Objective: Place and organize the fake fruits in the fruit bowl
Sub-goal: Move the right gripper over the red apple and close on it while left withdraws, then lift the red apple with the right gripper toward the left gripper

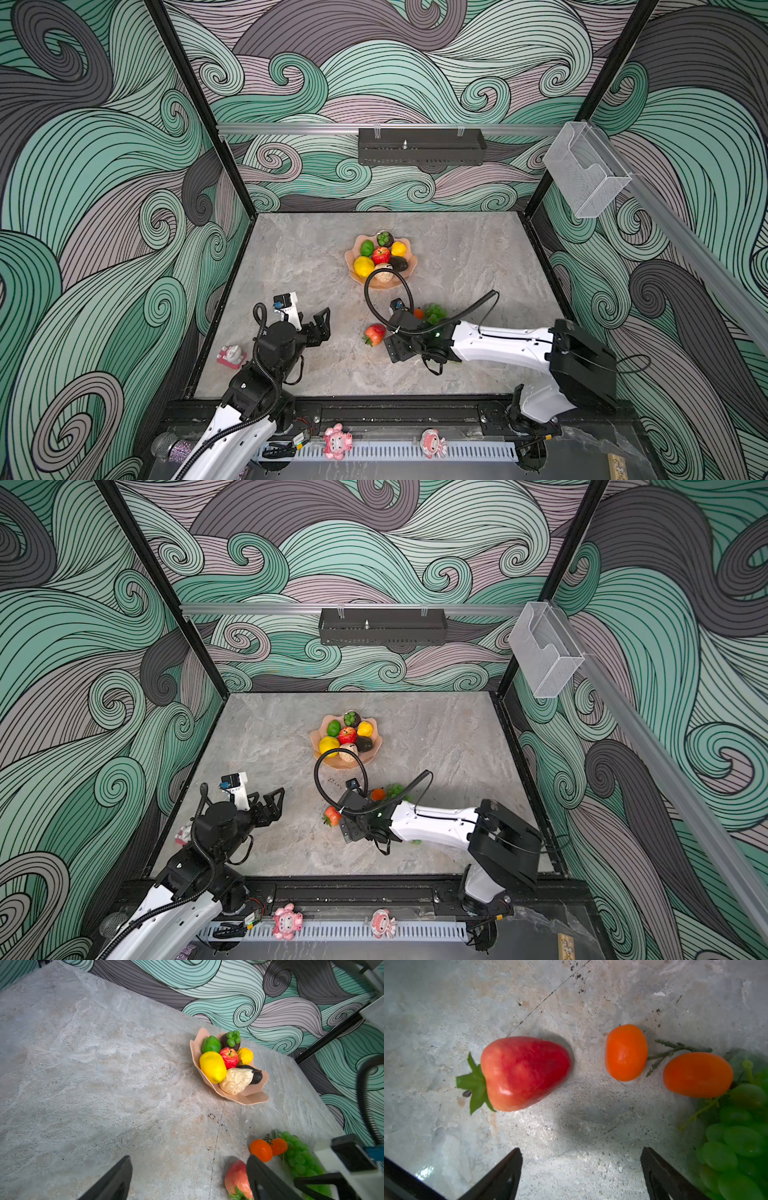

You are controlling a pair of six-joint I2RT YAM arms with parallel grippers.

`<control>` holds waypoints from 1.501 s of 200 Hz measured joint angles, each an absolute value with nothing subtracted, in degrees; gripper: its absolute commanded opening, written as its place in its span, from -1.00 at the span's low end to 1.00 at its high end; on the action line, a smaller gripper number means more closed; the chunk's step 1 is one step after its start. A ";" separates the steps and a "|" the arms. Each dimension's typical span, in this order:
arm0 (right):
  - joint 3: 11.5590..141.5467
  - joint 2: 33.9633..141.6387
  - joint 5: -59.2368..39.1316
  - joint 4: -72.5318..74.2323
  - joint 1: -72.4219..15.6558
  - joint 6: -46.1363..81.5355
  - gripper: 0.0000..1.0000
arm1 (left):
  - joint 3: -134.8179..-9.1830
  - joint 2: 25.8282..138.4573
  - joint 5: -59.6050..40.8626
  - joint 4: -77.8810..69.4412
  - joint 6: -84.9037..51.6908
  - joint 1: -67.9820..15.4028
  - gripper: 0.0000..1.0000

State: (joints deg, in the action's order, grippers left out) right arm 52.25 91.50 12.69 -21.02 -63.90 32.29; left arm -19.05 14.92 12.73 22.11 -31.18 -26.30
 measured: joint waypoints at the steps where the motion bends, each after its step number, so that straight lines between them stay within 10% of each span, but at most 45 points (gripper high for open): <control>1: 52.36 91.64 12.73 -21.12 -63.90 32.32 0.78 | -19.00 14.55 12.82 22.24 -31.18 -26.30 0.78; 195: 77.14 113.14 14.83 -29.78 -64.20 22.68 0.80 | -15.05 3.55 13.41 24.97 -27.55 -26.30 0.84; 300: 80.62 116.31 9.30 -29.54 -63.09 18.11 0.43 | -15.05 4.03 13.39 24.75 -27.44 -26.30 0.85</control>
